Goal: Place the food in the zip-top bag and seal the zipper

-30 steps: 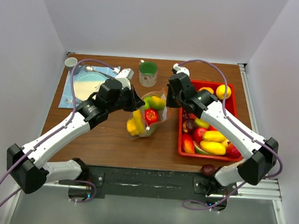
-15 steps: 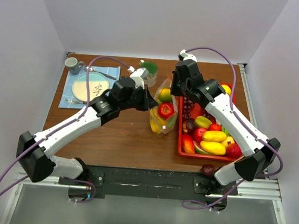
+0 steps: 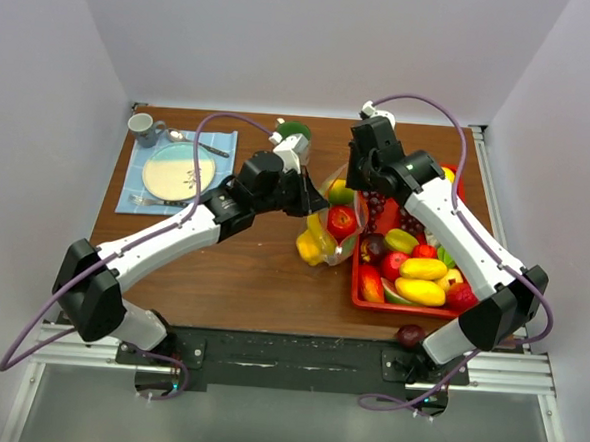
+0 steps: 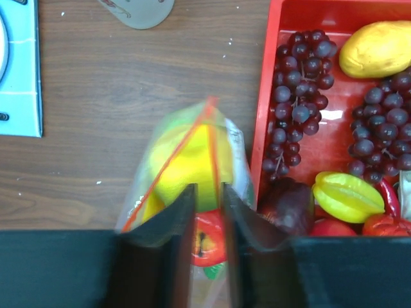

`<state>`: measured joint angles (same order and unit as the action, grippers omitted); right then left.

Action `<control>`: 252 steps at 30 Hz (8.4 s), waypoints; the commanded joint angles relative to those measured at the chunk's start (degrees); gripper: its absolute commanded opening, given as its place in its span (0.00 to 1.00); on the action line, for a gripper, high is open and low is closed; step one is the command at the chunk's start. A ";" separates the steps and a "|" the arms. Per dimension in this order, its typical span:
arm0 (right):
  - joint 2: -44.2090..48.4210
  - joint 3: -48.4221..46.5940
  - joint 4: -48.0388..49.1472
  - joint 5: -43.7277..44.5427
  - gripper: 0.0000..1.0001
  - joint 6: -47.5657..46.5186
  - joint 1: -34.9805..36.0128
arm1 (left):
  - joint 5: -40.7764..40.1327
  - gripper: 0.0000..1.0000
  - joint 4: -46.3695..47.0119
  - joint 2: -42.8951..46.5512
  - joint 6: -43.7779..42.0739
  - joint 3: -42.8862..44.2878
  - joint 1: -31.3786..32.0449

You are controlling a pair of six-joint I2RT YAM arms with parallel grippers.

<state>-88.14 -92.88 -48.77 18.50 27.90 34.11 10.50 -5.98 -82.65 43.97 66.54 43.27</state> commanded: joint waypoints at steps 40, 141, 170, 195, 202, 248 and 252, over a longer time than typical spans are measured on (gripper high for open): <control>38.13 36.27 1.93 -24.21 0.46 23.96 0.35 | 1.45 0.00 12.74 -9.37 6.75 1.40 5.95; 30.04 29.07 -9.59 -16.66 0.00 40.48 6.67 | -42.58 0.49 86.93 -7.17 -58.03 -35.69 41.28; 29.95 29.69 -8.71 -17.18 0.00 41.80 6.67 | -43.90 0.19 82.18 -8.23 -56.80 -34.20 41.28; 28.99 28.63 -7.91 -17.71 0.00 42.24 6.67 | -43.90 0.28 75.94 -7.26 -52.67 -34.29 40.94; 28.99 28.19 -8.09 -17.62 0.00 42.24 6.76 | -42.58 0.28 75.94 -8.93 -52.05 -33.50 39.70; 15.02 13.09 -6.16 -8.66 0.00 29.76 -6.94 | -45.22 0.00 73.48 7.85 -49.59 -45.01 39.44; 11.33 10.18 -3.70 -9.89 0.00 27.30 -9.76 | -45.66 0.00 69.97 10.93 -48.01 -45.62 39.44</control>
<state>-74.37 -77.87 -57.87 3.36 59.40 27.94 -33.93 65.32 -75.68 -7.01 21.80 82.19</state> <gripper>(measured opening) 0.117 0.015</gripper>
